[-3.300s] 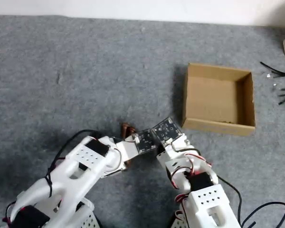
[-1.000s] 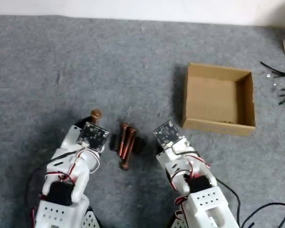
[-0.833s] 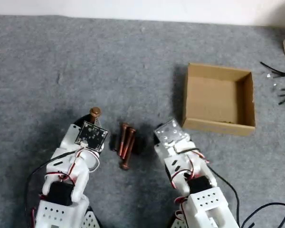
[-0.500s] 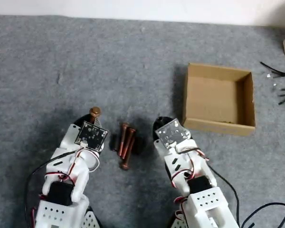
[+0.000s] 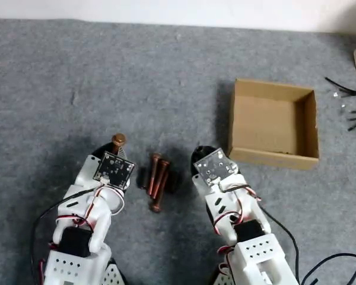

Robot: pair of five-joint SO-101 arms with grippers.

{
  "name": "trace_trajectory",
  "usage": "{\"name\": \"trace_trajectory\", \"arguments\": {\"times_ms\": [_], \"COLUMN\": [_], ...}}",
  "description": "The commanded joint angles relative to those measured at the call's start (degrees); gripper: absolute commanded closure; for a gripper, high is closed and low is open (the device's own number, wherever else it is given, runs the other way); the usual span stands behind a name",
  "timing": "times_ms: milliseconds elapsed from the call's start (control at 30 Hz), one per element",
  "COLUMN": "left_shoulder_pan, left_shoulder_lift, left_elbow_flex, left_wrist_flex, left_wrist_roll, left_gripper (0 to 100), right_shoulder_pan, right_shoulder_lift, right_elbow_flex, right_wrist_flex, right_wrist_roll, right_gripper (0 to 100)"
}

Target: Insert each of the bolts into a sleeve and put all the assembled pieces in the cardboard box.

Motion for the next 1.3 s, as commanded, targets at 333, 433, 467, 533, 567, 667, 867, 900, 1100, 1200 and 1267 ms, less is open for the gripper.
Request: {"name": "trace_trajectory", "arguments": {"times_ms": [333, 433, 467, 533, 567, 667, 867, 900, 1100, 1200, 1267], "left_shoulder_pan": [-0.3, -0.3, -0.3, -0.3, -0.3, -0.3, -0.7, -0.7, -0.7, -0.4, -0.4], "left_shoulder_lift": [-0.1, -0.1, -0.1, -0.1, -0.1, -0.1, -0.7, -0.7, -0.7, -0.7, -0.7], "left_elbow_flex": [1.2, 1.2, 1.2, 1.2, 1.2, 1.2, 1.2, 1.2, 1.2, 1.2, 1.2], "left_wrist_flex": [-1.4, -1.3, -0.7, 1.5, 2.4, 4.5, 9.1, 9.3, 10.1, 10.2, 10.3], "left_wrist_roll": [0.5, 0.5, 0.5, 0.5, 0.5, 0.5, 0.4, 0.4, 0.4, 0.4, 0.3], "left_gripper": [99, 99, 99, 99, 99, 99, 99, 99, 99, 99, 99], "right_shoulder_pan": [0.4, 0.4, 0.4, 0.4, 0.4, 0.4, 0.4, 0.4, 0.2, -0.8, -2.4], "right_shoulder_lift": [-0.6, -0.6, -0.6, -0.6, -0.6, -0.7, -0.7, -0.7, -0.7, -0.7, -0.7], "right_elbow_flex": [6.0, 6.0, 6.0, 6.0, 6.0, 6.0, 6.0, 6.0, 5.9, 6.2, 6.2], "right_wrist_flex": [11.4, 14.3, 15.4, 18.2, 19.5, 20.4, 20.4, 20.4, 20.3, 17.6, 13.3], "right_wrist_roll": [-0.5, -0.5, -0.5, -0.5, -0.5, -0.5, -0.5, -0.5, -0.5, -0.9, -0.9], "right_gripper": [98.9, 98.9, 98.9, 98.9, 98.9, 98.9, 98.9, 98.9, 98.9, 98.9, 98.9]}}
